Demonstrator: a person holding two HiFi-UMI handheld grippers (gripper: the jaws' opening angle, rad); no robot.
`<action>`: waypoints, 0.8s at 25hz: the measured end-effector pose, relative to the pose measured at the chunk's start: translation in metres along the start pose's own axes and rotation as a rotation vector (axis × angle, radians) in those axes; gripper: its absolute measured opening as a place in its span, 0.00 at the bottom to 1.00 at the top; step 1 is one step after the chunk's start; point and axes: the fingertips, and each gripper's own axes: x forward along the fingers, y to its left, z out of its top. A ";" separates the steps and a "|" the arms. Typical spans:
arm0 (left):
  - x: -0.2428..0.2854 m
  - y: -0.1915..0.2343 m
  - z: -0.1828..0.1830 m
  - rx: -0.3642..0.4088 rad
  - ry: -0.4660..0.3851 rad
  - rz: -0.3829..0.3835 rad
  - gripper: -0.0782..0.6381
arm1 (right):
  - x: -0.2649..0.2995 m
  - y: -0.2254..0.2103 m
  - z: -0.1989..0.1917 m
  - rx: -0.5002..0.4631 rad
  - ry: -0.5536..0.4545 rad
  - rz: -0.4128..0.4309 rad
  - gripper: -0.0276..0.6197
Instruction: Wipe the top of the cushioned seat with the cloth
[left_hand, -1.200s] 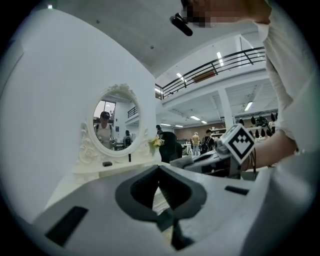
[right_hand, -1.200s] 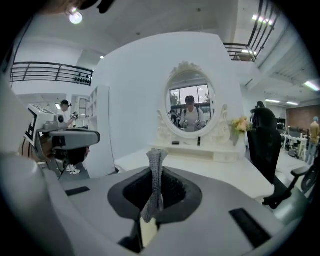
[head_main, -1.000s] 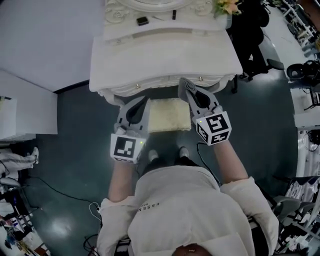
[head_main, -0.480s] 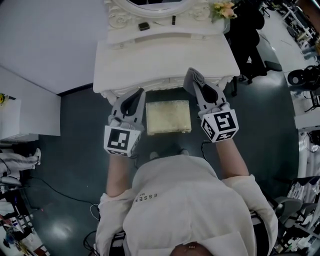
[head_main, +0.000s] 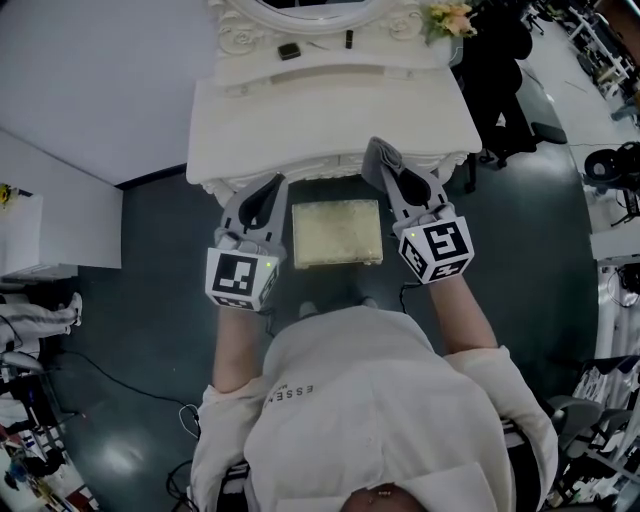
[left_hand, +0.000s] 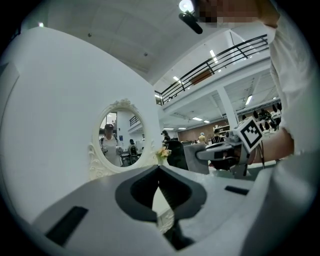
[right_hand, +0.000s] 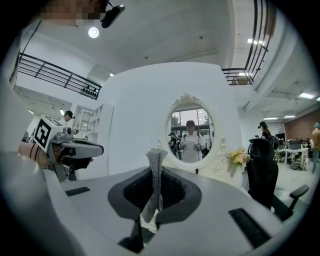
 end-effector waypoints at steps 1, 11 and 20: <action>0.000 0.000 -0.001 -0.001 0.003 0.001 0.11 | 0.001 0.001 -0.001 0.002 0.005 0.005 0.09; -0.008 -0.003 0.003 -0.013 -0.001 0.015 0.11 | -0.002 0.008 0.000 -0.001 -0.002 0.016 0.09; -0.017 0.003 0.002 -0.024 0.001 0.042 0.11 | -0.003 0.015 0.001 0.005 -0.008 0.017 0.09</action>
